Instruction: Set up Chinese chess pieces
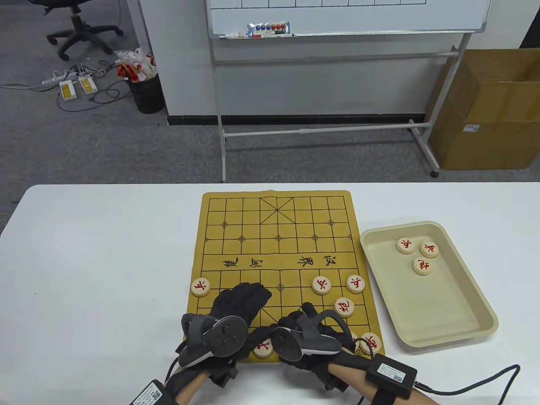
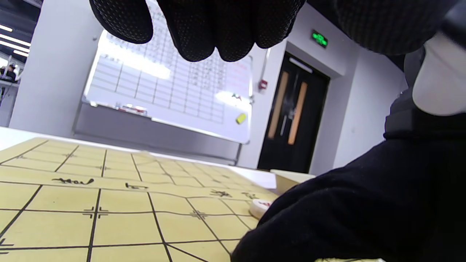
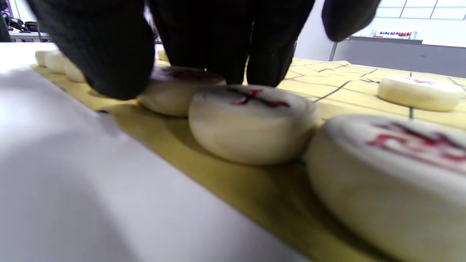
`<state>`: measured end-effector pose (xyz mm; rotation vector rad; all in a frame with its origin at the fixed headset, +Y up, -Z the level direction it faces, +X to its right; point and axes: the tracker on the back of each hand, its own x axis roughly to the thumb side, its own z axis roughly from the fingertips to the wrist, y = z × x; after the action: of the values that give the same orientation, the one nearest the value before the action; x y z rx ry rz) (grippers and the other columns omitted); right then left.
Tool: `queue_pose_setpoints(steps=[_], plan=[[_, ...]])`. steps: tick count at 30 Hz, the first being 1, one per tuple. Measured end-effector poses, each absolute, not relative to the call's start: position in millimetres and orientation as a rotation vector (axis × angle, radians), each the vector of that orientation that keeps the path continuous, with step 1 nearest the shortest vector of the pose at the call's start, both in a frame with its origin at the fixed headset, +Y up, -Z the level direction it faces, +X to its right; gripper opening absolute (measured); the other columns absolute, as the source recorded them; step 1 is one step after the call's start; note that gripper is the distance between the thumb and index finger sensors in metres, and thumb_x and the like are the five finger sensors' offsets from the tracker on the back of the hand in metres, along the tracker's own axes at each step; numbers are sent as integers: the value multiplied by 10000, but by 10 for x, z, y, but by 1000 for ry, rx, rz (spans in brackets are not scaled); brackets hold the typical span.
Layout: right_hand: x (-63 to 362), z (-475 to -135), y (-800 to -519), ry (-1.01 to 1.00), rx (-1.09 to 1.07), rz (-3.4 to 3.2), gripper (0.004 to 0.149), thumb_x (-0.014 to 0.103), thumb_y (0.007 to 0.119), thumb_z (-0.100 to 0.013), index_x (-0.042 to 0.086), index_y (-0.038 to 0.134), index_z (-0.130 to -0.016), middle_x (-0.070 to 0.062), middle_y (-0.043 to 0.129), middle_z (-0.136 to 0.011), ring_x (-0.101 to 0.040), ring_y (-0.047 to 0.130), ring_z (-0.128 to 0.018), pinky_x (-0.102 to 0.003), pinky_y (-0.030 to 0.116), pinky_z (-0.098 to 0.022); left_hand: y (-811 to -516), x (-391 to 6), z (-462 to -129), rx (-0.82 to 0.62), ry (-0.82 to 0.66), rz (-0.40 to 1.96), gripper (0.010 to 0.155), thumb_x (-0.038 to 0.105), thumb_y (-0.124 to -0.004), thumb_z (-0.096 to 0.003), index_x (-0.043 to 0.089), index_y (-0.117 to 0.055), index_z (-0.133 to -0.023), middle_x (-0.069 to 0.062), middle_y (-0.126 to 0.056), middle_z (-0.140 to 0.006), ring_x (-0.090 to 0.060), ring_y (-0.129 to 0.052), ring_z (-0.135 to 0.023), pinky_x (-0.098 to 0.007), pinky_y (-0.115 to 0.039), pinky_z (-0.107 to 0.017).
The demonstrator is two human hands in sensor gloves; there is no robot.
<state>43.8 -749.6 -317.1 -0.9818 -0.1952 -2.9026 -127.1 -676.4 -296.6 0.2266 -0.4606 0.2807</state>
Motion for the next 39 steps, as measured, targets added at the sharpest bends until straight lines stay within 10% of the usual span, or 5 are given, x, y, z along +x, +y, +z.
queue_pose_setpoints(steps=[12, 19, 39], plan=[[1678, -4106, -6558, 141, -268, -3094, 696, 462, 840, -430, 217, 662, -1056, -92, 737, -1091, -357, 785, -998, -641, 530, -764, -6779, -1221, -2925, 222, -489, 279, 802, 609, -719, -345, 288, -525, -1053, 10, -609, -1141, -258, -648, -1087, -579, -578, -782], [2979, -4726, -6913, -225, 509, -3037, 673, 424, 849, -449, 213, 651, -1056, -112, 711, -1095, -366, 843, -937, -611, 635, -724, -6793, -1141, -2868, 211, -529, 277, 801, 608, -721, -345, 287, -526, -1053, 8, -609, -1141, -260, -646, -1088, -581, -576, -783], [3292, -4799, -7380, -332, 557, -2804, 671, 534, 818, -404, 219, 724, -988, -70, 865, -961, -292, 952, -818, -552, 689, -707, -6872, -1078, -2862, 168, -551, 256, 788, 604, -709, -352, 287, -532, -1050, 8, -614, -1138, -260, -653, -1083, -574, -586, -779]])
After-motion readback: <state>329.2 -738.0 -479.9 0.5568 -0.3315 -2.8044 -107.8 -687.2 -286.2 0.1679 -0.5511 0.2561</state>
